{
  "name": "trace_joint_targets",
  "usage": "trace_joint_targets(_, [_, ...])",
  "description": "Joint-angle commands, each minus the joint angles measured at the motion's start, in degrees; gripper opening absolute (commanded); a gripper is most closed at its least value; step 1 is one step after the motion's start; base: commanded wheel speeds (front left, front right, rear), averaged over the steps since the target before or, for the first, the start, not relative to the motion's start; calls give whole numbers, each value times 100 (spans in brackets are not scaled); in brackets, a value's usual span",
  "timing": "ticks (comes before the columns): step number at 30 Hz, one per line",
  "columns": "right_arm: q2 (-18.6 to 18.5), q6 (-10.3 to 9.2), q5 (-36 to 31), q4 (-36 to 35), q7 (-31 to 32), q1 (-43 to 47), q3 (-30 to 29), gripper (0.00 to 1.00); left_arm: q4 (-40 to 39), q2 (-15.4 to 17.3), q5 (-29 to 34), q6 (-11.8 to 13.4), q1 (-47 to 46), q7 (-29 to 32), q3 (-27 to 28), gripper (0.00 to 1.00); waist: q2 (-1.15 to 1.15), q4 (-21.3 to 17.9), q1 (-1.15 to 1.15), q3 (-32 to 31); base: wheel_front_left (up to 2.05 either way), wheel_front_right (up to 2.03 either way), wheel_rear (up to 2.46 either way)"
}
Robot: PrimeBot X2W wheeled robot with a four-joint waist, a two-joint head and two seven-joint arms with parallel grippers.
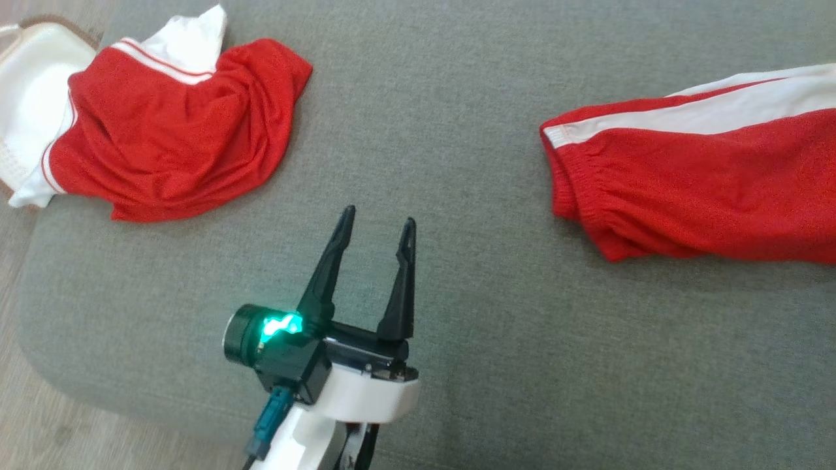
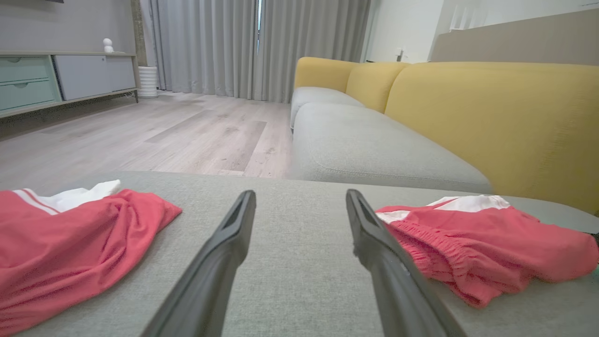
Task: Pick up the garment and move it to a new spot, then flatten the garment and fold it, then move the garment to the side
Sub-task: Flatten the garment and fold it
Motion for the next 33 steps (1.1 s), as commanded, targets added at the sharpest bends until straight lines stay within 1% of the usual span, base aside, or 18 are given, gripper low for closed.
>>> trace_joint_targets(1, [-101,-4,47,-54,69,54,84,100,-218,-7,23,-14,-46,-29,209,100,0,68,0,83,0,0,0])
trace_joint_targets(4, [-44,-4,213,-141,280,58,144,100,-265,-10,-42,-4,-92,-29,221,100,0,67,0,132,0,0,0])
trace_joint_targets(5, [-40,-4,253,-188,322,68,179,92,-271,-10,-52,7,-109,-29,230,100,0,53,0,144,0,0,0])
trace_joint_targets(6, [-43,-4,275,-234,351,78,223,47,-273,-11,-57,19,-123,-29,243,100,0,29,0,150,0,0,0])
trace_joint_targets(7, [-48,-4,293,-276,372,83,264,13,-270,-11,-58,25,-136,-29,252,100,0,3,0,151,0,0,0])
trace_joint_targets(8, [-49,-4,316,-319,391,86,303,0,-263,-11,-57,24,-147,-29,255,100,0,-28,0,148,0,0,0])
trace_joint_targets(15, [-122,-4,408,-519,165,52,411,0,-167,-12,-25,-42,-182,-29,271,100,0,-413,0,42,0,0,0])
trace_joint_targets(19, [-161,-4,428,-643,23,74,468,0,-92,-12,31,-101,-175,-29,351,100,0,-770,0,-46,0,0,0])
trace_joint_targets(25, [-334,-4,439,-682,-121,163,469,0,-6,-12,105,-208,-219,-29,448,100,0,-1234,0,-85,0,0,0])
trace_joint_targets(29, [-385,-4,409,-638,-176,158,468,0,35,-12,121,-236,-241,-29,478,100,0,-1443,0,-74,0,0,0])
trace_joint_targets(33, [-364,-4,375,-597,-266,60,486,0,174,-12,159,-320,-213,-29,484,100,0,-1588,0,-136,0,0,0])
